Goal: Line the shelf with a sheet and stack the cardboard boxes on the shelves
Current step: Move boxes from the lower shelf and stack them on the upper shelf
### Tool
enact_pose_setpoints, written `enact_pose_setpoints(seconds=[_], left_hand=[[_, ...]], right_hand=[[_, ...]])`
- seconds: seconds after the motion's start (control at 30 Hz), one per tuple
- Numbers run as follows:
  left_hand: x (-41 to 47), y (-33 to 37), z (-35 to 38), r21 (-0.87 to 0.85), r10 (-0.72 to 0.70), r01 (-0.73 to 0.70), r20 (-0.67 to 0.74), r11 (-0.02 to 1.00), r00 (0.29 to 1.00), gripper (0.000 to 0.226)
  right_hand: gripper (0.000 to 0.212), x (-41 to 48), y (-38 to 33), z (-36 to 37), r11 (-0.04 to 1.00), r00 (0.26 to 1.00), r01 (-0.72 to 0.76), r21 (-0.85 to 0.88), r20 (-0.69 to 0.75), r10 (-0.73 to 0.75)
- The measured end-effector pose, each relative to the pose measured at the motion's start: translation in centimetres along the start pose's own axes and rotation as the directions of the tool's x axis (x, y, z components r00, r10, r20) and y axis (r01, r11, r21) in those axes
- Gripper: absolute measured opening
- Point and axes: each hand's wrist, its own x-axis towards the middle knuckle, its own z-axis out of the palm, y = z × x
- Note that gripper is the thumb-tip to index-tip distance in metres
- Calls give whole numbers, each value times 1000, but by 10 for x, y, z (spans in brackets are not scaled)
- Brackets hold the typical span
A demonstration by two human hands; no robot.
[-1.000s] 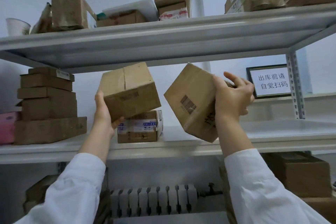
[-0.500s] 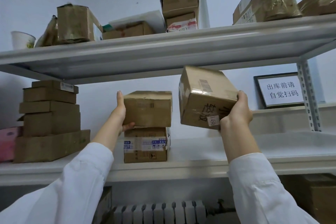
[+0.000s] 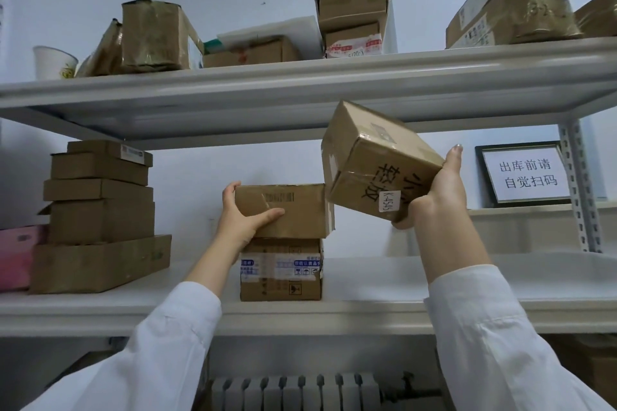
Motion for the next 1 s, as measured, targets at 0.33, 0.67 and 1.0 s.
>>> enact_pose_setpoints(seconds=[0.33,0.67,1.0], left_hand=[[8,-1,-2,73,-6,6,3,997,1000,98],[8,36,10,403,449,-424,36,811,893,91],[38,38,-9,213,194,-186,-17,959,981,55]], right_hand=[[67,-1,10,29,1000,998,-22,-14,59,23],[69,-10,35,67,987,956,40,-154,293,7],[31,-7,67,78,684,727,616,-391,617,-301]])
